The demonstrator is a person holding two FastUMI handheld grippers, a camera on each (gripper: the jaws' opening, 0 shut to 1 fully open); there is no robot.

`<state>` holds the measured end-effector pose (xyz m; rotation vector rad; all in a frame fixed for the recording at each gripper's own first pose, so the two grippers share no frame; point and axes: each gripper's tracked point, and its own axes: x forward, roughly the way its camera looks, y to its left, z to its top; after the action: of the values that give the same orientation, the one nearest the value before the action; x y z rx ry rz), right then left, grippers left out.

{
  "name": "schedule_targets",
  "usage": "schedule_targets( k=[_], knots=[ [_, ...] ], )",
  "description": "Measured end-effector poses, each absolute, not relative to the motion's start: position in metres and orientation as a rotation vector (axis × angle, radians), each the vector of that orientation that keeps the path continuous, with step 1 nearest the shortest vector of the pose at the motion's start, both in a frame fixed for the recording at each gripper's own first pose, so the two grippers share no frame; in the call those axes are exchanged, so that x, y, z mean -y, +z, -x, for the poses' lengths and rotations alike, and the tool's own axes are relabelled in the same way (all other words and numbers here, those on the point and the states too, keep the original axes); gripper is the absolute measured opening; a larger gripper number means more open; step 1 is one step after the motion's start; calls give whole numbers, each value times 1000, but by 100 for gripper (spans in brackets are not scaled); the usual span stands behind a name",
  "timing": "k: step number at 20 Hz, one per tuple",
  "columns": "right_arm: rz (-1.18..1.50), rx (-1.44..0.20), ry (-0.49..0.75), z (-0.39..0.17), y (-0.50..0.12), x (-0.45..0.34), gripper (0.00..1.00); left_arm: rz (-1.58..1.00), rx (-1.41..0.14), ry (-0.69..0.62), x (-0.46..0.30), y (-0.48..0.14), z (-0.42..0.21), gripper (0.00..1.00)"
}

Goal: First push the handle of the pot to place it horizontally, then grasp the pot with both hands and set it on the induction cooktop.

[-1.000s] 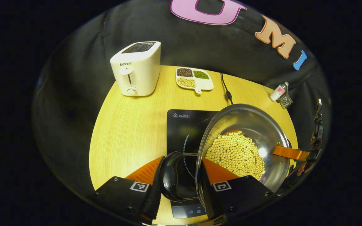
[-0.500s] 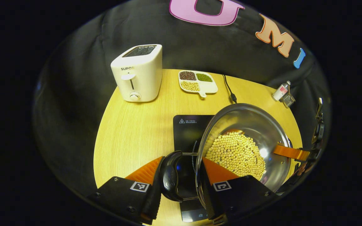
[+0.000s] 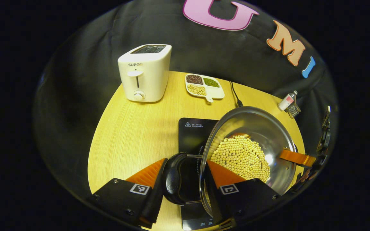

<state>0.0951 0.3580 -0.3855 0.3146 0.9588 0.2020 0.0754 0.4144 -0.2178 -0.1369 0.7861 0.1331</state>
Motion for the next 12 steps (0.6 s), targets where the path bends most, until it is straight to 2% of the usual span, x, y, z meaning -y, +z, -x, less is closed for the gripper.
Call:
schedule_targets(
  k=[1,2,5,6,7,12],
  knots=[
    [-328,-950,213,-95,-383,-360,46,143,-756,136,-414,-213,-78,66],
    [-339,-926,222,-97,-376,-363,59,135,-725,148,-416,-205,-78,69],
    [-333,-846,222,-104,-359,-356,99,76,-611,189,-428,-180,-88,89],
    [-319,-821,215,-106,-352,-349,100,61,-586,200,-429,-173,-86,100],
    [-307,-793,210,-108,-344,-342,92,54,-563,205,-428,-164,-83,99],
    [-278,-682,177,-105,-294,-297,92,46,-460,242,-409,-123,-59,97]
  ],
)
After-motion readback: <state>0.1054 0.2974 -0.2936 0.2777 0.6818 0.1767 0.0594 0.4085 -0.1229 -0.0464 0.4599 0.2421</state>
